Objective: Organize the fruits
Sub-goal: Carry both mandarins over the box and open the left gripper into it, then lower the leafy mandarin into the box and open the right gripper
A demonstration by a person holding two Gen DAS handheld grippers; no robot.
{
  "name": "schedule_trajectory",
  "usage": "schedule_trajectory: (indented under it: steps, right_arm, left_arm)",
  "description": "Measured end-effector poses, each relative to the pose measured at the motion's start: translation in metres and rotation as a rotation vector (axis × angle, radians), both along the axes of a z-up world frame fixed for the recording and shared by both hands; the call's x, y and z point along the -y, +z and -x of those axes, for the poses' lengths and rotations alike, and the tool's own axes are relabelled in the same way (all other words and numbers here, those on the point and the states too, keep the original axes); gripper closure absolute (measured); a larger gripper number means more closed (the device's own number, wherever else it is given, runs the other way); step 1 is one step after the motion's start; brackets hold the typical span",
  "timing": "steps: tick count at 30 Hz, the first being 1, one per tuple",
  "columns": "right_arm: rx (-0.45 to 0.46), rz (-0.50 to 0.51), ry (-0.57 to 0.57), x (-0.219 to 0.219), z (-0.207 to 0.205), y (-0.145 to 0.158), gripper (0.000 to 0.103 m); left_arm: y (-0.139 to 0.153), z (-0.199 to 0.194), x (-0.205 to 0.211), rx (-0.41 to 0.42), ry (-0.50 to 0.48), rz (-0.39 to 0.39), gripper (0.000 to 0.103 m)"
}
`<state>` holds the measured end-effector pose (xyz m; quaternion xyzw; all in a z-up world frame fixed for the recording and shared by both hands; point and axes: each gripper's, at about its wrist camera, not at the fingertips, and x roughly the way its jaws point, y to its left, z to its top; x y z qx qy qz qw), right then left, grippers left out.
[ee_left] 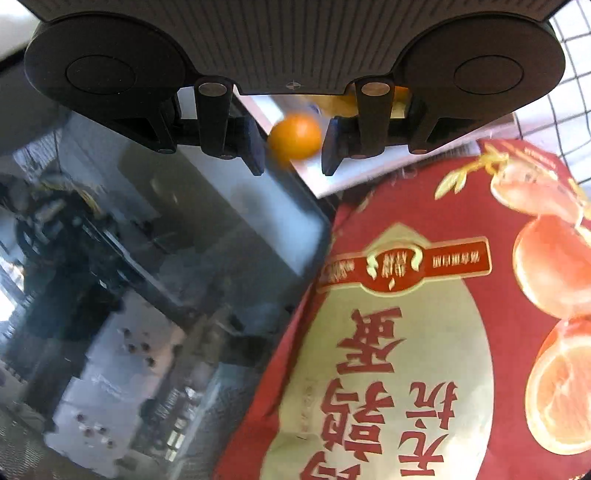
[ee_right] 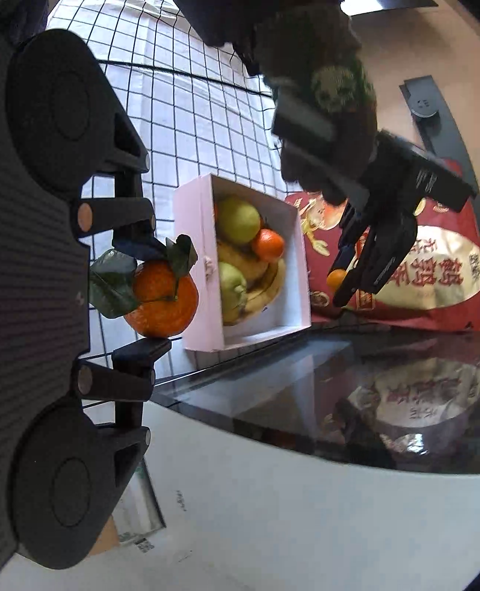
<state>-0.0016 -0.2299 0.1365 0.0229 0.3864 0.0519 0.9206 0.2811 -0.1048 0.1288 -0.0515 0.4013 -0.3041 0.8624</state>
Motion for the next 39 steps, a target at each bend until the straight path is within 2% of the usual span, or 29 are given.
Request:
schedule_trajectory:
  steps: [4,7,11,14,18,22,25,27,28,29,30,33,37,39]
  right_arm:
    - [-0.030,0.000,-0.008,0.007,-0.003,-0.006,0.059]
    - [-0.046,-0.007,-0.013,0.009,-0.008,-0.008,0.059]
    - [-0.045,-0.004,0.012,0.007,-0.019,-0.006,0.059]
    - [-0.009,0.003,0.045,0.001,-0.031,0.005,0.059]
    - [0.039,-0.010,0.064,-0.004,-0.063,0.020,0.059]
    - [0.088,0.017,0.034,-0.017,-0.109,0.032,0.059]
    - [0.154,-0.008,0.000,-0.026,-0.147,0.038,0.058]
    - [0.214,-0.001,-0.016,-0.032,-0.165,0.036,0.050]
    - [0.222,0.031,-0.029,-0.038,-0.173,0.033,0.045]
    - [0.214,0.061,-0.042,-0.044,-0.177,0.031,0.045]
    - [0.202,0.064,-0.046,-0.048,-0.177,0.029,0.045]
    - [0.184,-0.012,-0.036,-0.053,-0.153,0.024,0.044]
    - [0.151,-0.015,-0.016,-0.058,-0.098,0.008,0.040]
    - [0.124,-0.019,0.008,-0.058,-0.071,-0.004,0.039]
  left_arm:
    - [0.003,-0.004,-0.015,0.007,0.041,0.092,0.065]
    - [0.006,0.010,-0.038,0.035,0.076,0.085,0.065]
    - [0.003,0.046,-0.080,0.033,0.115,0.089,0.065]
    - [-0.007,0.083,-0.116,0.021,0.164,0.072,0.065]
    - [-0.031,0.132,-0.162,-0.048,0.246,0.049,0.065]
    - [-0.056,0.171,-0.190,-0.125,0.310,0.036,0.065]
    - [-0.063,0.194,-0.203,-0.139,0.335,0.023,0.065]
    - [-0.063,0.204,-0.206,-0.126,0.334,0.001,0.065]
    - [-0.061,0.206,-0.204,-0.115,0.327,-0.013,0.065]
    - [-0.061,0.209,-0.205,-0.104,0.317,-0.026,0.065]
    - [-0.063,0.211,-0.203,-0.096,0.306,-0.038,0.065]
    - [-0.074,0.219,-0.201,-0.100,0.275,-0.061,0.065]
    - [-0.092,0.229,-0.188,-0.108,0.242,-0.091,0.065]
    - [-0.101,0.236,-0.178,-0.087,0.255,-0.119,0.065]
